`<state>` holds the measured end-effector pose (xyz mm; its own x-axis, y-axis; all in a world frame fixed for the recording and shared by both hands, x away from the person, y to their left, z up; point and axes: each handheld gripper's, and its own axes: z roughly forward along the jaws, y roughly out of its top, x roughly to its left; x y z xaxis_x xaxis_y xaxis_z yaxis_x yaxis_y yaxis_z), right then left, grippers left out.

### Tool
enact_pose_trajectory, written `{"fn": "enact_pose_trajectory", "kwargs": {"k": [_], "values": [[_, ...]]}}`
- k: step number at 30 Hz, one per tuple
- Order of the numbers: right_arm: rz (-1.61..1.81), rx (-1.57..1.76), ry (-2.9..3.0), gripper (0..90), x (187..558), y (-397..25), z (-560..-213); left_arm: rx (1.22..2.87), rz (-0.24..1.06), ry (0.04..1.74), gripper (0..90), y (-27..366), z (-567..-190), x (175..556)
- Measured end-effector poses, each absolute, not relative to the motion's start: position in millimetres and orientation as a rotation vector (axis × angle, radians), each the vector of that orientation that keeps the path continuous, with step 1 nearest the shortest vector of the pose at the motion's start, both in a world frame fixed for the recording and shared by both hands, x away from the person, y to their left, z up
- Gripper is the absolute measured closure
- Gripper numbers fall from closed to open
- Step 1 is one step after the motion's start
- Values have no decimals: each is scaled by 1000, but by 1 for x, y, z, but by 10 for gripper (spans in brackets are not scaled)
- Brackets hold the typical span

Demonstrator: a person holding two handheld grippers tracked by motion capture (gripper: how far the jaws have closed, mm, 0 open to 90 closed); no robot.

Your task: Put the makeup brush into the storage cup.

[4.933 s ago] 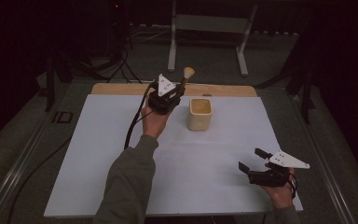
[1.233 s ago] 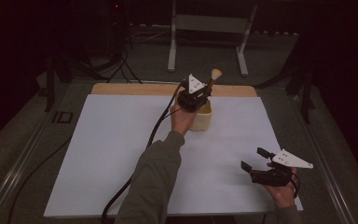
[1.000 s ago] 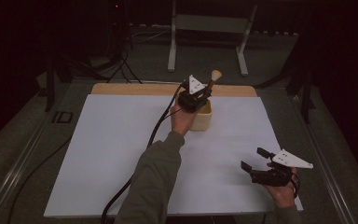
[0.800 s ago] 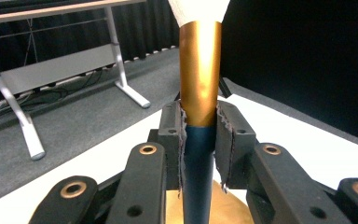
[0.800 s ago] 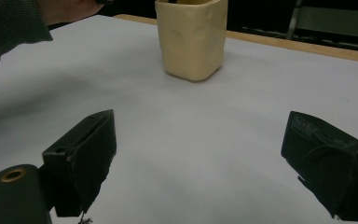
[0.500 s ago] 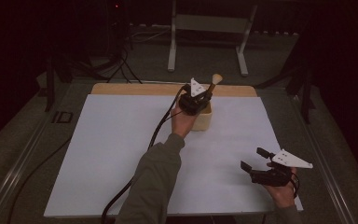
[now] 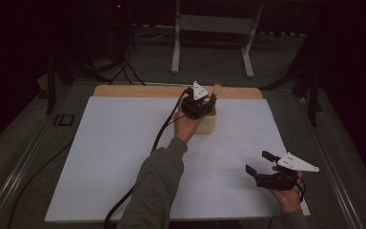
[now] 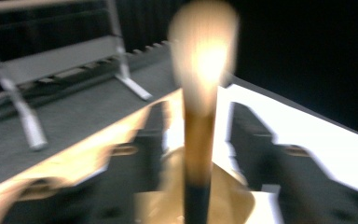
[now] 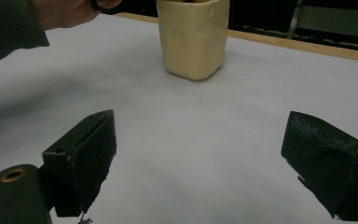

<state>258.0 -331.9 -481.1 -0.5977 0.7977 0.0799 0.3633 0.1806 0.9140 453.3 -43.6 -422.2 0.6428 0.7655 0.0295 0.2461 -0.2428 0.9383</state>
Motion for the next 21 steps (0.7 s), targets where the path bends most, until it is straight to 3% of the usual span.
{"fn": "enact_pose_trajectory", "kwargs": {"k": [2, 6, 21], "values": [[1399, 1091, 2046, 102, 258, -332, -481, 1796, 584, 842, 181, -43, -421, 456], [1400, 1087, 2048, 102, 258, -331, -481, 1804, 559, 854, 106, -40, -422, 458], [1399, 1088, 2046, 102, 258, -331, -481, 1822, 533, 843, 116, -38, -421, 458]]}}
